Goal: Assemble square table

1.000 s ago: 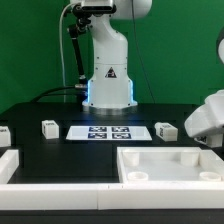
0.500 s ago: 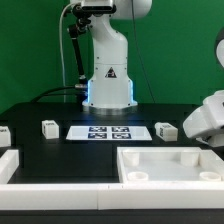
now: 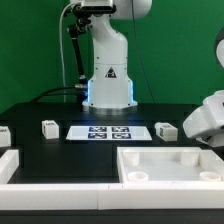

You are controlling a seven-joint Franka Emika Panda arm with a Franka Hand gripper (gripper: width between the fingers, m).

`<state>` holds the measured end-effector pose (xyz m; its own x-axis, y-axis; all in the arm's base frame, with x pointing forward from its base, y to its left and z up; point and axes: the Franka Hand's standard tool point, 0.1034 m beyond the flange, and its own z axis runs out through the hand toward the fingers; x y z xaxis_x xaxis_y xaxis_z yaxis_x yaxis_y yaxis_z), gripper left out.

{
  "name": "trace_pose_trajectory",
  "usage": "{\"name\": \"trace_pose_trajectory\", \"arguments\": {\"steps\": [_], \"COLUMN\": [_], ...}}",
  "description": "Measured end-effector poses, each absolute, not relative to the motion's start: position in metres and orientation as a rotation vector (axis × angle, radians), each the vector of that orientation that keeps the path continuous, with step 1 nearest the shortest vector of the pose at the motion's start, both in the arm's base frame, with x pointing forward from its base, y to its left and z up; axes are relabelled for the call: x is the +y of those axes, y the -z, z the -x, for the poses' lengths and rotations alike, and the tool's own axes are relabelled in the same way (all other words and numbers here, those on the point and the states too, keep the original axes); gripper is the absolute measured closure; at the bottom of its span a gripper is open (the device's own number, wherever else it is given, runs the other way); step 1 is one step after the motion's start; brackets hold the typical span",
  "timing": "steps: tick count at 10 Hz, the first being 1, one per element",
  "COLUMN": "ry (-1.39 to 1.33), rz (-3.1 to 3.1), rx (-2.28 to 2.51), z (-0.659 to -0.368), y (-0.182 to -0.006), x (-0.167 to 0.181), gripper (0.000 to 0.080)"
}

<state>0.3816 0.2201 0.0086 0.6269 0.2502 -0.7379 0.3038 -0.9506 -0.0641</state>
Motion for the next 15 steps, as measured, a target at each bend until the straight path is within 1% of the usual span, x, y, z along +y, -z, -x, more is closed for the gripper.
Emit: {"name": "trace_pose_trajectory", "arguments": {"steps": [1, 3, 4, 5, 6, 7, 9, 10, 12, 13, 14, 15], "ry": [1.256, 1.2, 1.142, 1.149, 1.125, 0.974, 0.792, 0.674, 0.465, 0.406, 0.316, 0.177], "rz": [-2.77, -2.812, -2.843, -2.836, -2.856, -2.925, -2.987, -3.037, -3.131, -3.149, -3.139, -3.162], "rx": [0.506, 0.571, 0.59, 0.57, 0.555, 0.555, 0.564, 0.622, 0.602, 0.59, 0.649, 0.627], "z": [-0.386, -0.418, -0.43, -0.429, -0.43, -0.439, -0.441, -0.465, -0.521, -0.532, -0.536, -0.539], "y": [-0.015, -0.067, -0.09, -0.109, -0.112, -0.106, -0.108, -0.115, -0.146, -0.16, -0.164, -0.162], "x": [0.216, 0.194, 0.183, 0.173, 0.169, 0.173, 0.17, 0.159, 0.137, 0.128, 0.125, 0.127], "gripper": [0.0511, 0.0511, 0.0511, 0.0511, 0.051, 0.051, 0.051, 0.051, 0.051, 0.051, 0.051, 0.051]}}
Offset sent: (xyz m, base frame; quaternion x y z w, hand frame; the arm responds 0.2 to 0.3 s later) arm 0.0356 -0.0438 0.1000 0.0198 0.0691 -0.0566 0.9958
